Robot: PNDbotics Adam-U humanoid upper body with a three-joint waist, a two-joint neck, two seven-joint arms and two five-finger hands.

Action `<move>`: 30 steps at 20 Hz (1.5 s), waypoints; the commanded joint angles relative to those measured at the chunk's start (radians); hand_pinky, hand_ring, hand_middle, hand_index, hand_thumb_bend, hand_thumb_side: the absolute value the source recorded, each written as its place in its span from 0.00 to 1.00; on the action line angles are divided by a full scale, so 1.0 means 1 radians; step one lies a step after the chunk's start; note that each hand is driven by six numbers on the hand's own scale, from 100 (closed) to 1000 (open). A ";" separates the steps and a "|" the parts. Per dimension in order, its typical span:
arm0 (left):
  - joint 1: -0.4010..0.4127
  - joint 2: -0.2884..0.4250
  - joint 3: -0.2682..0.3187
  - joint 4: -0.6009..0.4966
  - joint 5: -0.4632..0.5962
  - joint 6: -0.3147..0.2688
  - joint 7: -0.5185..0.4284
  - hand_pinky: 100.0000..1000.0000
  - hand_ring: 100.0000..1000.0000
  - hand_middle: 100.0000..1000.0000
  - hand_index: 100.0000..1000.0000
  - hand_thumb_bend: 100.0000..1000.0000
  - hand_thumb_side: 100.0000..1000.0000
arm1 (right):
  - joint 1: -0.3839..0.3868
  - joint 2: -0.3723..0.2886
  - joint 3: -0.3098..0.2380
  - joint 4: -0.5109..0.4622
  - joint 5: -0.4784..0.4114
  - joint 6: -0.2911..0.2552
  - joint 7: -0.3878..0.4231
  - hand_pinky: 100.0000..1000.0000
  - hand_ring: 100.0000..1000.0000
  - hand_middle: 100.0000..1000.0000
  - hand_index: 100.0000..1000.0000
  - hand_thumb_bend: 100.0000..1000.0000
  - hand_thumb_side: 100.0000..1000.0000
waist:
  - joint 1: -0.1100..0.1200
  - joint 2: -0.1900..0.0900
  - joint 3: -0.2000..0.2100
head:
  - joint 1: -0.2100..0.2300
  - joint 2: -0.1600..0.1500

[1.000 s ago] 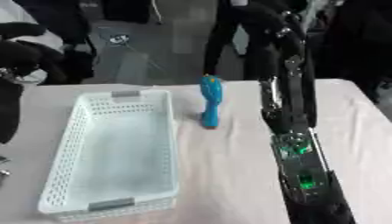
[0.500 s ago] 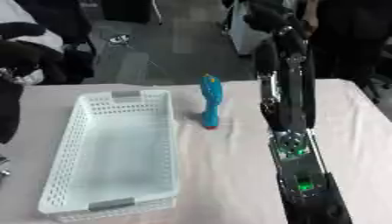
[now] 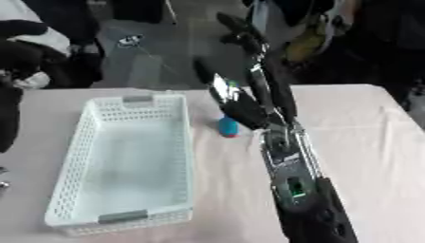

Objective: Pick up objects on the table and place them in the box.

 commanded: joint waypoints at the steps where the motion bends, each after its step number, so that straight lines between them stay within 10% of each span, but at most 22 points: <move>1: -0.007 0.019 0.003 -0.015 0.007 -0.001 -0.005 0.40 0.56 0.72 0.63 0.08 0.81 | -0.023 0.014 -0.009 0.026 0.105 0.014 0.049 0.88 0.79 0.90 0.97 0.53 1.00 | 0.002 -0.018 0.001 | -0.009 0.008; 10: -0.001 0.021 0.002 -0.015 0.010 0.002 -0.007 0.41 0.56 0.72 0.63 0.08 0.81 | 0.021 0.076 -0.064 0.090 0.326 0.063 0.014 0.91 0.81 0.92 0.98 0.56 0.99 | -0.005 -0.034 0.001 | 0.012 0.036; 30: 0.006 0.022 0.002 -0.015 0.009 0.006 -0.013 0.40 0.56 0.71 0.63 0.08 0.81 | 0.040 0.175 -0.194 0.122 0.406 0.187 -0.017 0.88 0.77 0.90 0.98 0.58 0.95 | -0.005 -0.037 -0.007 | -0.035 0.014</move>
